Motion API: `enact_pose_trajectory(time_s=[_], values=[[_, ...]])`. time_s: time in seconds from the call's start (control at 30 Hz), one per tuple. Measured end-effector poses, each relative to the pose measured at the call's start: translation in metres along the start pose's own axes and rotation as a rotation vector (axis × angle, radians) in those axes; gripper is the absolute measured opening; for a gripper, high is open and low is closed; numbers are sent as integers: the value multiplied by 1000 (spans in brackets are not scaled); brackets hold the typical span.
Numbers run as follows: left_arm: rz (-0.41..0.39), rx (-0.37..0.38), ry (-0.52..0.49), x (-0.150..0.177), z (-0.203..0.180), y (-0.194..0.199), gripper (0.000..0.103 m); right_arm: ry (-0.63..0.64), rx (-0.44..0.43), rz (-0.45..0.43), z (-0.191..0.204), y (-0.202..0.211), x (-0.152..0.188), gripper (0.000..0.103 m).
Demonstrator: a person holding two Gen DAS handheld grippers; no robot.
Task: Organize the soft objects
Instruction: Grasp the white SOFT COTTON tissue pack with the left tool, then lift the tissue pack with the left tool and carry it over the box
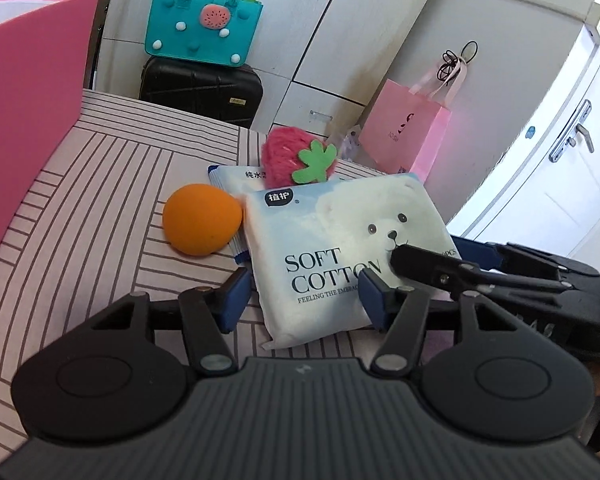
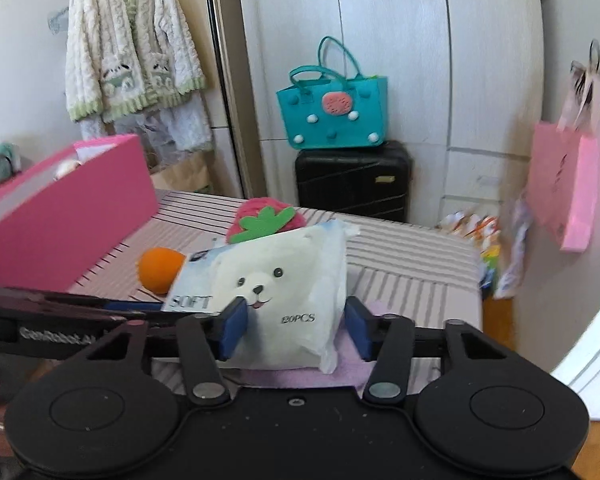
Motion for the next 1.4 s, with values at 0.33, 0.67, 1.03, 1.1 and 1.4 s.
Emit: enact_pose_trajectory(time_s=[0.33, 0.67, 1.03, 1.1, 1.4], values=[[-10, 60, 115, -1, 9, 0, 51, 113, 88, -22, 25, 9, -3, 42], [-90, 76, 18, 3, -11, 43, 43, 113, 91, -41, 42, 41, -3, 44], [12, 91, -27, 11, -6, 95, 33, 29, 31, 35, 73, 75, 3, 63], [34, 67, -57, 15, -7, 103, 33, 21, 14, 66, 82, 78, 5, 63], [1, 29, -152, 26, 1, 160, 33, 21, -53, 83, 124, 105, 8, 64]])
Point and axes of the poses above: each gripper's, at about its wrist camera, not at the fingertips, and y roughly against the way its jaws point, z to its left, x to its underside, the point moved 1 cm from there along -y, roughly the way its jaws point, and after that the axes turned 2 degrees about x, right-handed, at the moved point
